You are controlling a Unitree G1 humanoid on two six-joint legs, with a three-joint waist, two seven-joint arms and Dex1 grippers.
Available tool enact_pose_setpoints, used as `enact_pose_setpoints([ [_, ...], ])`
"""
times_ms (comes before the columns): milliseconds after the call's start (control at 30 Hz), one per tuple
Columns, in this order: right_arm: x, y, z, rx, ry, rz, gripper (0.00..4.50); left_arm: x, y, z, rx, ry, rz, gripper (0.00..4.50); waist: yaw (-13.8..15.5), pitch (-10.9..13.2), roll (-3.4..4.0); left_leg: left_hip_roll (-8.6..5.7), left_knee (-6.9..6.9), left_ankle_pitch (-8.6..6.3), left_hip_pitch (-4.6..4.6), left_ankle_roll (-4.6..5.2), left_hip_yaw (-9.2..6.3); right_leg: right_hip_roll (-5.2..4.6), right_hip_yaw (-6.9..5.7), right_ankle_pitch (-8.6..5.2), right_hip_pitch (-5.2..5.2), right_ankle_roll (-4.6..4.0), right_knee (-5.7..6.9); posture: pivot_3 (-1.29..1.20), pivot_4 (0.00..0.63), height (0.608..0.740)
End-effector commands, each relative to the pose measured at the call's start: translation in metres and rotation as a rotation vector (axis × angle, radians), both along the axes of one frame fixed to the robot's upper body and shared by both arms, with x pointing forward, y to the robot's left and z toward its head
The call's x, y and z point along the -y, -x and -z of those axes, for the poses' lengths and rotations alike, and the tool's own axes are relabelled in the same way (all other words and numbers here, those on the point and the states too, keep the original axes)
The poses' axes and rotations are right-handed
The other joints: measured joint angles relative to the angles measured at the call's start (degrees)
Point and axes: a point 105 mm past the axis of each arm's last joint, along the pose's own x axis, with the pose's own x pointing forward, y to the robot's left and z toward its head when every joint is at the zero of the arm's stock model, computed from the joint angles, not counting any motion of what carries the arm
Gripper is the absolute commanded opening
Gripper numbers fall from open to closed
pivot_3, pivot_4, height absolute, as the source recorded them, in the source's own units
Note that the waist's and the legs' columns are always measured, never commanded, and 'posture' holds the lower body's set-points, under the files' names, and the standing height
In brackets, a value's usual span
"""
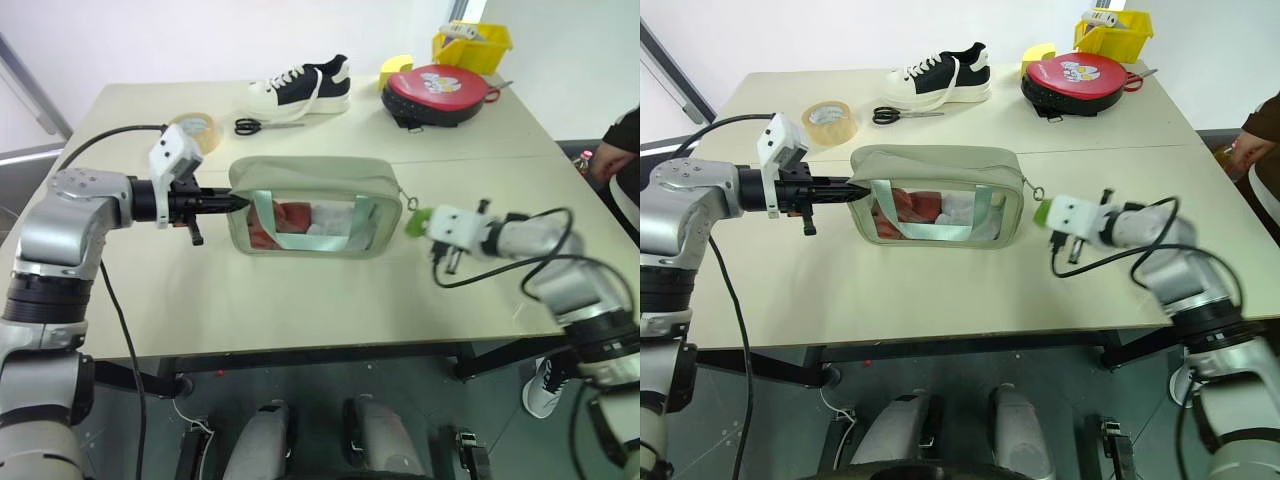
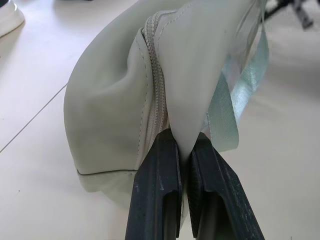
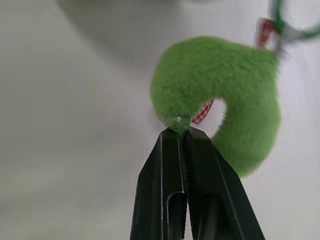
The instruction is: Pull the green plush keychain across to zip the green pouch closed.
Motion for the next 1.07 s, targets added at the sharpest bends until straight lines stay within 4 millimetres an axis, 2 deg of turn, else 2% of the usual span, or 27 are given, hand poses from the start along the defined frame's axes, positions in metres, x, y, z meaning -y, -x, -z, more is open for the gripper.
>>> enact_pose_setpoints([
  [33,-0.026,0.004,-0.009,-0.002,-0.114,-0.015,0.02,0.0,0.0,-0.016,0.06,-0.001,0.005,0.0,0.0,0.0,0.0,0.0,0.01,0.0,0.0,0.0,0.0,0.0,0.0,0.0,0.0,0.0,0.01,0.0,0.15,0.74],
  [133,-0.029,0.006,-0.007,-0.021,-0.127,-0.013,0.02,0.0,0.001,-0.016,0.06,-0.002,0.003,0.0,0.2,0.0,0.0,0.0,0.02,0.02,0.0,-0.03,-0.01,0.0,0.0,0.0,0.01,0.0,0.0,0.0,0.15,0.74],
  [200,-0.016,0.002,-0.01,-0.008,-0.09,0.011,0.02,0.0,0.002,-0.016,0.06,-0.001,0.003,0.0,0.3,0.0,-0.01,-0.01,0.03,0.01,0.0,-0.02,-0.02,0.0,-0.01,0.0,0.03,0.0,-0.02,0.0,0.15,0.74],
  [300,-0.002,-0.004,-0.027,0.018,-0.107,0.046,0.02,0.0,0.002,-0.015,0.06,0.0,0.003,0.0,0.2,0.0,0.0,-0.02,0.03,0.01,0.0,-0.01,-0.01,-0.01,-0.01,0.0,0.03,0.0,-0.03,0.0,0.15,0.74],
  [400,0.002,-0.005,-0.056,0.004,-0.221,0.058,0.97,0.0,0.002,-0.015,0.06,0.002,0.004,0.0,0.1,0.0,0.0,-0.01,0.02,0.0,0.0,0.0,-0.01,0.0,-0.01,0.0,0.03,0.0,-0.02,0.0,0.15,0.74],
  [467,0.008,-0.006,-0.078,0.029,-0.241,0.053,1.97,-0.001,0.001,-0.016,0.058,0.008,-0.002,0.0,0.0,0.0,0.01,-0.01,0.02,0.0,0.0,0.0,-0.02,0.0,-0.01,0.0,0.02,0.0,-0.01,0.0,0.15,0.74],
  [567,0.015,0.008,-0.111,0.004,-0.254,-0.013,3.52,-0.004,-0.005,-0.022,0.063,0.051,-0.037,1.14,0.2,0.0,0.05,-0.01,0.0,-0.01,0.0,0.01,-0.02,0.0,-0.01,0.0,0.01,0.0,-0.03,0.0,0.15,0.74],
  [633,0.017,0.014,-0.123,-0.007,-0.259,-0.035,4.5,-0.006,-0.003,-0.025,0.059,0.058,-0.029,2.15,0.3,0.0,0.04,-0.01,0.0,-0.02,-0.02,0.03,-0.03,0.0,-0.02,0.0,0.02,0.0,-0.07,0.0,0.15,0.74],
  [767,0.013,0.028,-0.14,-0.032,-0.263,-0.096,4.5,-0.019,0.002,-0.034,0.034,0.066,-0.029,4.25,0.1,0.0,0.04,0.0,0.0,-0.03,-0.01,0.04,-0.03,0.0,-0.02,0.0,0.05,0.0,-0.09,0.0,0.15,0.74],
  [800,0.011,0.031,-0.143,-0.04,-0.273,-0.108,4.5,-0.022,0.002,-0.035,0.033,0.06,-0.039,4.45,0.0,0.0,0.04,0.0,0.0,-0.03,-0.01,0.04,-0.02,0.0,-0.01,0.0,0.04,0.0,-0.08,0.0,0.15,0.74],
  [933,-0.005,0.042,-0.168,-0.047,-0.375,-0.168,4.5,-0.048,0.001,-0.047,0.037,0.012,-0.107,4.45,-0.2,0.0,0.07,0.01,-0.01,-0.03,0.0,0.04,-0.02,0.0,-0.01,0.0,-0.01,0.0,-0.02,0.0,0.15,0.74],
  [1067,-0.005,0.039,-0.179,-0.009,-0.421,-0.138,4.5,-0.057,-0.003,-0.064,0.093,0.038,-0.146,4.45,0.2,0.0,0.06,0.0,-0.01,-0.03,-0.01,0.04,-0.04,-0.01,-0.01,0.0,0.01,0.0,-0.06,0.0,0.15,0.74],
])
